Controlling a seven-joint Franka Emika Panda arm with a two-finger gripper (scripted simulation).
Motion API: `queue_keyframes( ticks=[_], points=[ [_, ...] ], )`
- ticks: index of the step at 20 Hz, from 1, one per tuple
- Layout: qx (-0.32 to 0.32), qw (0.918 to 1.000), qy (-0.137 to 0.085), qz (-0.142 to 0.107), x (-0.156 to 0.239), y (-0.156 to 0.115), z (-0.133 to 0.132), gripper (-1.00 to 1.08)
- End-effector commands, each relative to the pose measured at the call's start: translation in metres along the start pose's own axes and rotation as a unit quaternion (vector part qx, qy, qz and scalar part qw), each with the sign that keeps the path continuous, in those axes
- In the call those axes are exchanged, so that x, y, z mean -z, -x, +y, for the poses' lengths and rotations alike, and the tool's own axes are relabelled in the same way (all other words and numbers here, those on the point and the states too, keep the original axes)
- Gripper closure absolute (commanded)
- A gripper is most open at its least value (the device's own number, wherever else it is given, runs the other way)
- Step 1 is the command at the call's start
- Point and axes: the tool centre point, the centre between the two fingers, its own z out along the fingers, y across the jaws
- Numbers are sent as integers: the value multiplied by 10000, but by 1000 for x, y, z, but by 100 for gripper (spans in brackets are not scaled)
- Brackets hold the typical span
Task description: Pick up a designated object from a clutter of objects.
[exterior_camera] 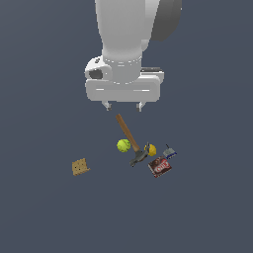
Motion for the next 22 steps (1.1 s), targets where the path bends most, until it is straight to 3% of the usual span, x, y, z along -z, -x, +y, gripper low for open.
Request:
queue_keyframes(
  ticks=[1,10,22],
  points=[
    [0,10000,0,0,0,0,0,-92],
    [351,9992,120,-114,-14,4,-20,-92],
    [625,9979,110,-114,-37,2,-17,-92]
  ],
)
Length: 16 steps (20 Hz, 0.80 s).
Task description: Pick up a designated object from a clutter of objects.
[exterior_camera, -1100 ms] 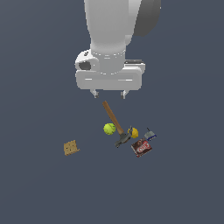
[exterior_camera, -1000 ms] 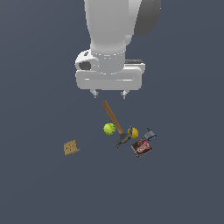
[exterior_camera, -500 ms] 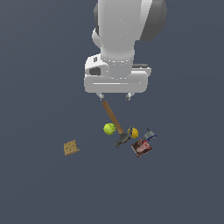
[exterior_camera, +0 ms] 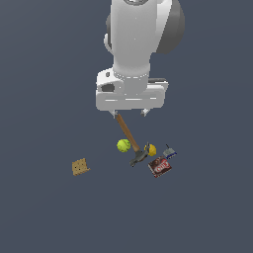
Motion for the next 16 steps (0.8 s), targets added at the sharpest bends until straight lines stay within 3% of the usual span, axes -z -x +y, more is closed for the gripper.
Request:
queue_keyframes(
  ticks=[1,9,16],
  points=[
    [132,9999,-2,-3,-11,-1,1,-92],
    [828,9966,-14,0,-66,0,7,-92],
    [1637,9865,-32,8,-129,9,13,-92]
  ],
)
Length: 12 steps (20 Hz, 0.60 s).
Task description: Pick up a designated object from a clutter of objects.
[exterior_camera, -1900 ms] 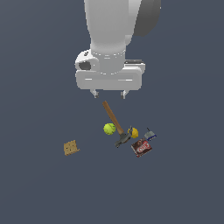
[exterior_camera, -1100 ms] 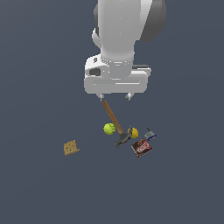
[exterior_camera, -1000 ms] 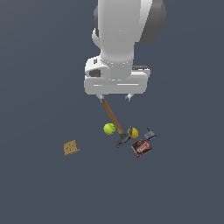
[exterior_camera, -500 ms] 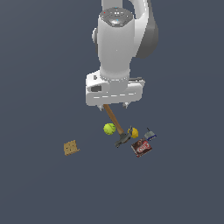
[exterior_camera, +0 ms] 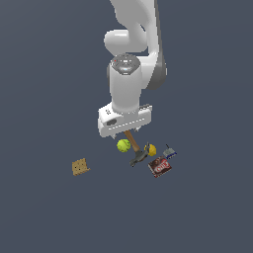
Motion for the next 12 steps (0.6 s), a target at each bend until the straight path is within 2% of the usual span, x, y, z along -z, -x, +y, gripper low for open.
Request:
queue_keyframes(
  ticks=[1,12],
  points=[
    [286,9996,-5,6,-21,5,1,-92],
    [1050,9945,-23,19,-76,23,0,-92]
  ],
)
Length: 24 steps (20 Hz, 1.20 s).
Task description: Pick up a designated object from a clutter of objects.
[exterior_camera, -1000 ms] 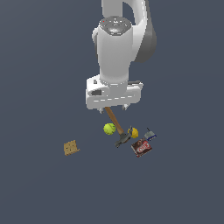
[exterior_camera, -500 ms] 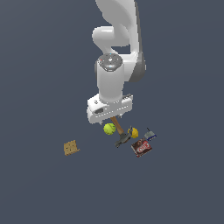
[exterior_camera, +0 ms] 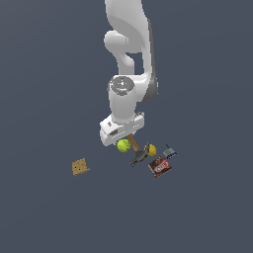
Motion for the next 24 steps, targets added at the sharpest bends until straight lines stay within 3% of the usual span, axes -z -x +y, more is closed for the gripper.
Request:
queue_keyframes(
  ticks=[1,11,24],
  points=[
    [111,9999,1,7,-7,3,-1,-92],
    [166,9999,-3,4,-16,5,-1,-92],
    [186,9998,-1,9,-61,5,-2,-92]
  ],
)
